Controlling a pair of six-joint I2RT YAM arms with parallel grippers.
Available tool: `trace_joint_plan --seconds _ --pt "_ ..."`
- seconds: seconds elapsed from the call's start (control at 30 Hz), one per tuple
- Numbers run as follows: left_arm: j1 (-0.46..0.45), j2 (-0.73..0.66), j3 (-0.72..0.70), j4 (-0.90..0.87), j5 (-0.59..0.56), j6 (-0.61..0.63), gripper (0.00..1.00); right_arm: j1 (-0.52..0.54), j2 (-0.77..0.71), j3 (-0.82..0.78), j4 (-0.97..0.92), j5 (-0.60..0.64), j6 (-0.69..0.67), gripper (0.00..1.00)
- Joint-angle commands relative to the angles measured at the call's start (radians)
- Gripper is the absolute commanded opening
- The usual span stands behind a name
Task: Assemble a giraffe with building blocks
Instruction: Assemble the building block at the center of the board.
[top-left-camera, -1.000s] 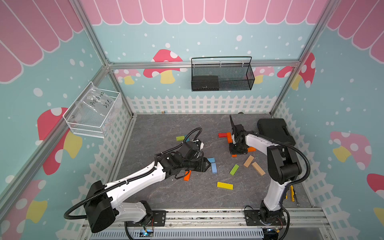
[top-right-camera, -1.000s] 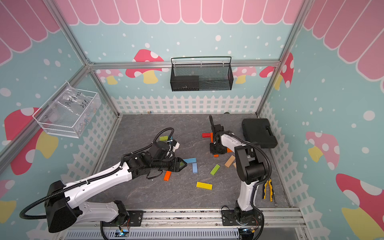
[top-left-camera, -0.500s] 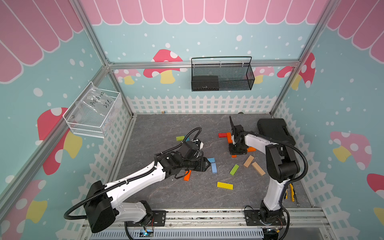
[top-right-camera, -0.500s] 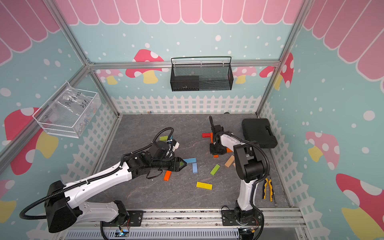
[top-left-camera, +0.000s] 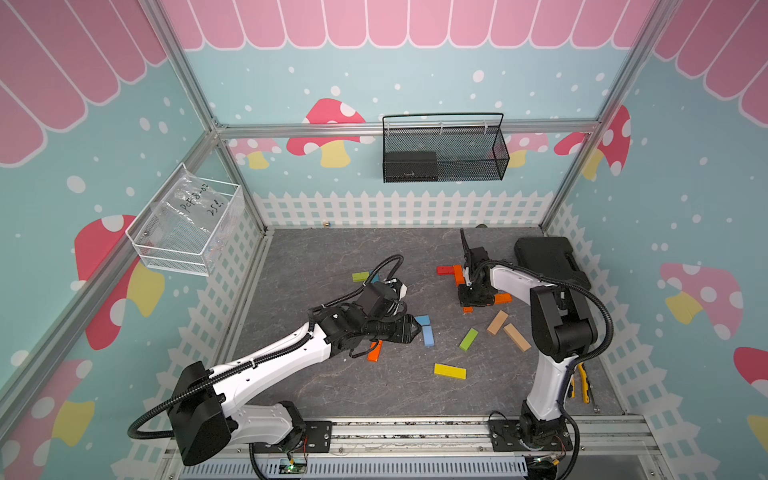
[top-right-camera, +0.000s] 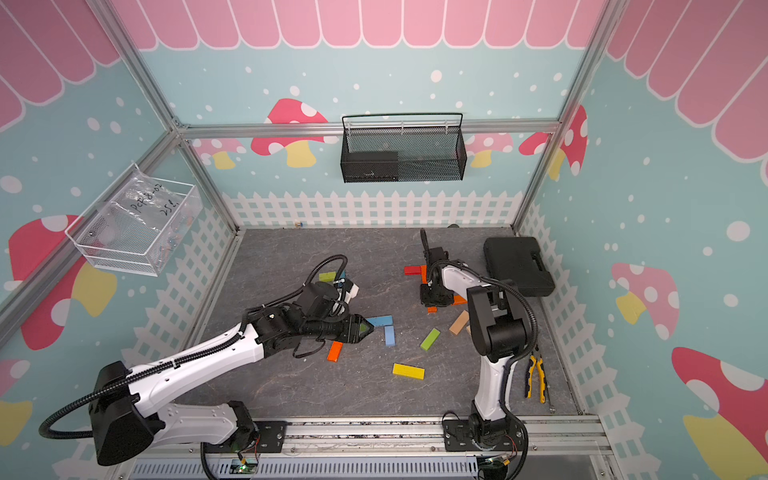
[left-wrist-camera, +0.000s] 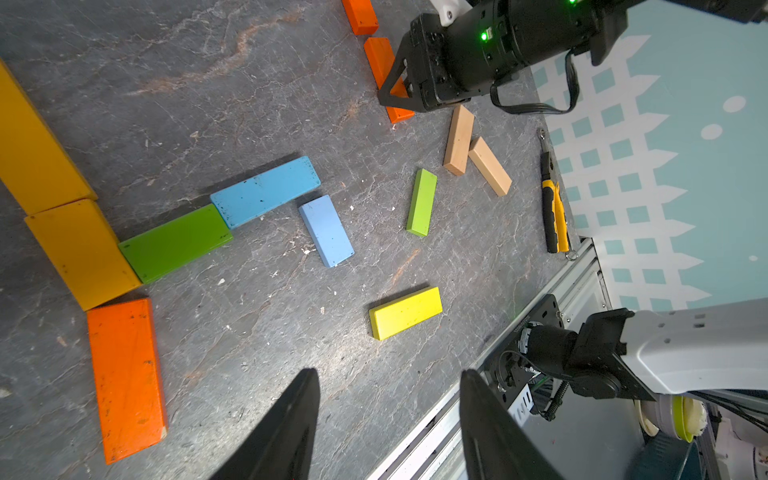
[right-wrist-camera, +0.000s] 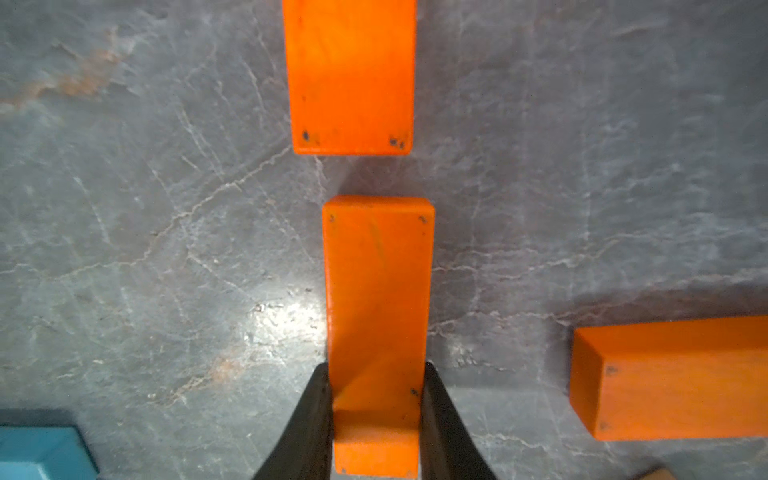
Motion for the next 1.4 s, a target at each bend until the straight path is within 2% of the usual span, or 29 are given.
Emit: trace_joint_plan --seconds 0.0,1.37 --pt "0.005 -0.002 -0.001 0.020 0.009 0.012 0.57 -0.006 0.041 0.008 0.004 -0.002 -0.017 0.25" --pt "0.007 0.010 0.002 0.021 -0.001 0.021 0.57 0.003 0.065 0.027 0.010 -0.034 -0.001 0.28"
